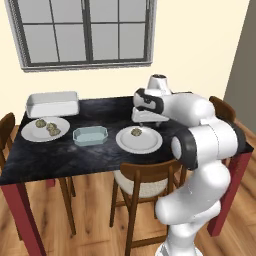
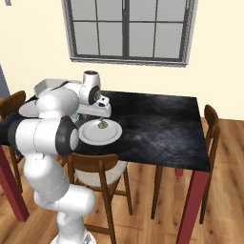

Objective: Place two dumplings into each of the tupperware containers and then place the containers in the fridge.

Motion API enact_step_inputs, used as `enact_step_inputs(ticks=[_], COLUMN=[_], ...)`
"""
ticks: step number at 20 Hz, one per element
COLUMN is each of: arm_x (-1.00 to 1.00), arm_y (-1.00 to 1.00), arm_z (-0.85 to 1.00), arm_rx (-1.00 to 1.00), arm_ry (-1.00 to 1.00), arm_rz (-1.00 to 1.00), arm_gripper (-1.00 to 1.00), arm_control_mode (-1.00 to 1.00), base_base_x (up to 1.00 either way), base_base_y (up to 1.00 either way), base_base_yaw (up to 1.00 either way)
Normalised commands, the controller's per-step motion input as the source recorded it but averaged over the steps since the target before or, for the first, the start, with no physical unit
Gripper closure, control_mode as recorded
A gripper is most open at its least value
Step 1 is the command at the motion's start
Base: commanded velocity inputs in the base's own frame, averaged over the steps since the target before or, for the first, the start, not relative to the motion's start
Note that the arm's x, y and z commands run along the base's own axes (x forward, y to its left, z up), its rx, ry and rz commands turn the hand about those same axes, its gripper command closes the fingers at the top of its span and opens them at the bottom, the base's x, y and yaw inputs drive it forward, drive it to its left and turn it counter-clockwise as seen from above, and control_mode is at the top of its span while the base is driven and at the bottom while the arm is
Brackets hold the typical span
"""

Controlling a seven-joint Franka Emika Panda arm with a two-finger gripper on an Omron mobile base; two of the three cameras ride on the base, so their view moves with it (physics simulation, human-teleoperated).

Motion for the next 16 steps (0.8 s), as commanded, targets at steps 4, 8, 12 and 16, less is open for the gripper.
enact_step_inputs(ticks=[4,8,12,16], arm_x=[0.64,0.51,0.16,0.13], arm_y=[0.01,0.00,0.00,0.05], arm_z=[-0.63,-0.50,-0.18,-0.35], arm_rx=[-0.02,0.00,0.00,-0.04], arm_ry=[0.16,0.09,0.02,0.00], arm_rz=[0.00,0.00,0.00,0.00], arm_gripper=[-1.00,-1.00,-1.00,-1.00], arm_control_mode=[-1.00,-1.00,-1.00,-1.00], base_base_x=[0.00,0.00,0.00,0.00], base_base_y=[0.00,0.00,0.00,0.00], base_base_yaw=[0.00,0.00,0.00,0.00])
